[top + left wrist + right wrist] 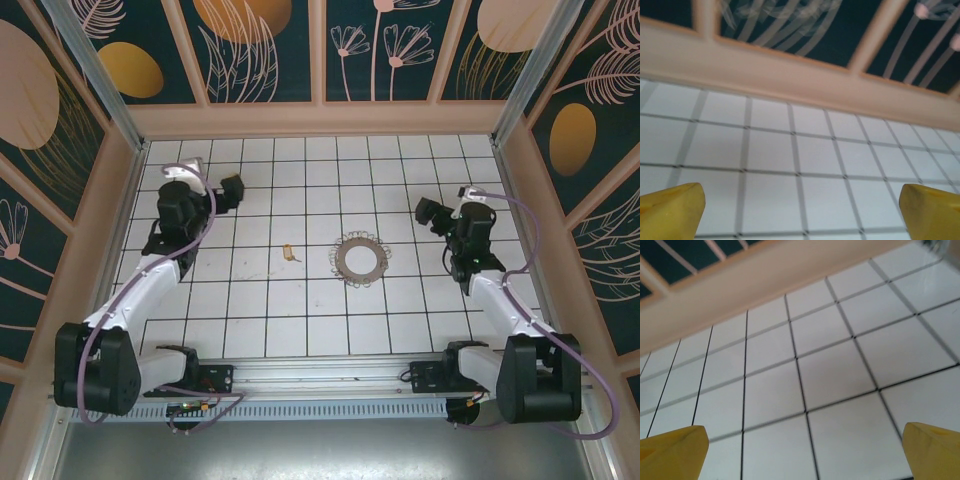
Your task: Put the keys on the keyring
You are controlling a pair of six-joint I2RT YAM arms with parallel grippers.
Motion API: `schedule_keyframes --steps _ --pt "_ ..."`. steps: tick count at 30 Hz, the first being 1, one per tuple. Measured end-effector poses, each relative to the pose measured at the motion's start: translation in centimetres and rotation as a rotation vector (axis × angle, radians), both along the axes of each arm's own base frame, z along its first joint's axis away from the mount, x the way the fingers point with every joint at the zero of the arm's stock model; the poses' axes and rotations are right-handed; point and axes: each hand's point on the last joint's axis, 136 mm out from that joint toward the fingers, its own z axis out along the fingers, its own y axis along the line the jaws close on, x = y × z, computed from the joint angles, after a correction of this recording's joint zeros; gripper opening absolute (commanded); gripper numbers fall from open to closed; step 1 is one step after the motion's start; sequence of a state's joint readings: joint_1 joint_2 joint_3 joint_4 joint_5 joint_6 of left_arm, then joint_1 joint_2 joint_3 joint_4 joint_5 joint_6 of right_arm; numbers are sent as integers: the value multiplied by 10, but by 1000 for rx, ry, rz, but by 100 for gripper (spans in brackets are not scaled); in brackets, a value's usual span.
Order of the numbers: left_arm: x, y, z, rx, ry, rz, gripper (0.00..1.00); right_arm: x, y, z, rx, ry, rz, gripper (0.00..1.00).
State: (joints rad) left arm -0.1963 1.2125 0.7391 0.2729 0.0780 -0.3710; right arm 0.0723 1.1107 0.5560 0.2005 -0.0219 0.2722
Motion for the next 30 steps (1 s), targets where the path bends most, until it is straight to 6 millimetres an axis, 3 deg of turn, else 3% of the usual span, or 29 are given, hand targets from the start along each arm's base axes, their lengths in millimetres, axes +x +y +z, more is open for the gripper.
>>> schedule_keyframes --steps 5,12,17,21,24,30 --pt "-34 -69 -26 -73 150 -191 99 -15 39 -17 15 137 137 99" --pt "-62 -120 -54 -82 277 -338 97 -49 91 -37 11 268 320 99" --pt "-92 -165 -92 10 389 -475 93 -63 100 -43 40 295 377 95" --pt "-109 -182 -119 63 460 -538 86 -67 104 -45 58 302 399 91" --pt "-107 -194 -124 81 481 -556 80 -67 106 -47 66 308 411 90" --pt "-78 -223 -125 107 478 -573 65 -65 112 -63 74 355 433 89"
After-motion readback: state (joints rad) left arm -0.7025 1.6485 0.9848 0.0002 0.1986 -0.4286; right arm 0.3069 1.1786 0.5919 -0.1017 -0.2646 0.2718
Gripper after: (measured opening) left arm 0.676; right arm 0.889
